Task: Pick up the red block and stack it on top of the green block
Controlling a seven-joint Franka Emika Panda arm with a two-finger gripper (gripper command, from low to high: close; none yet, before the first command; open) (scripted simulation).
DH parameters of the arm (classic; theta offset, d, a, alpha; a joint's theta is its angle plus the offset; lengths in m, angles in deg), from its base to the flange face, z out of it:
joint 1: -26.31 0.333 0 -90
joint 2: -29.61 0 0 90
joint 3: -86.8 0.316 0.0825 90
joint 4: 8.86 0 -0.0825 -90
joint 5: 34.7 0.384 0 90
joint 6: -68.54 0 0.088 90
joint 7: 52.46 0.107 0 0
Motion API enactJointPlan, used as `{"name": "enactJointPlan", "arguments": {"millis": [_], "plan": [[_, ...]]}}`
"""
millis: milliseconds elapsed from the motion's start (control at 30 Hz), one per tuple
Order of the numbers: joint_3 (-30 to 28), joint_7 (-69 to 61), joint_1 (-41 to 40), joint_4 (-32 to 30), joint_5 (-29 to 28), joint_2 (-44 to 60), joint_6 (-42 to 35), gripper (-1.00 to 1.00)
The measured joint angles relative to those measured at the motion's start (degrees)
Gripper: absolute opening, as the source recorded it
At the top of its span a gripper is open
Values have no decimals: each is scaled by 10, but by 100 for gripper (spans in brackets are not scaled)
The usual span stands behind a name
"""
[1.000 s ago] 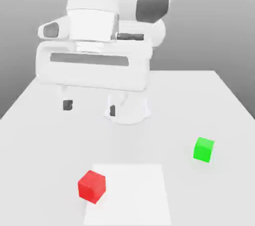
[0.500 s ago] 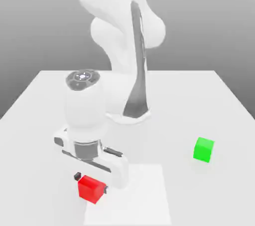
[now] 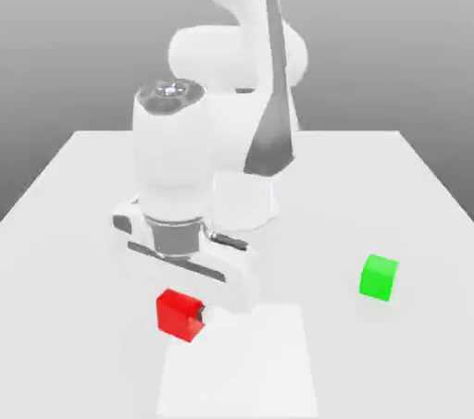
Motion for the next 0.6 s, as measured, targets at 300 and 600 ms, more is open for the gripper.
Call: {"name": "enactJointPlan", "arguments": {"millis": [300,600], "plan": [[91,207,138,-56,38,-78,-20,-100],[212,383,251,-108,104,-146,-31,-100]]}}
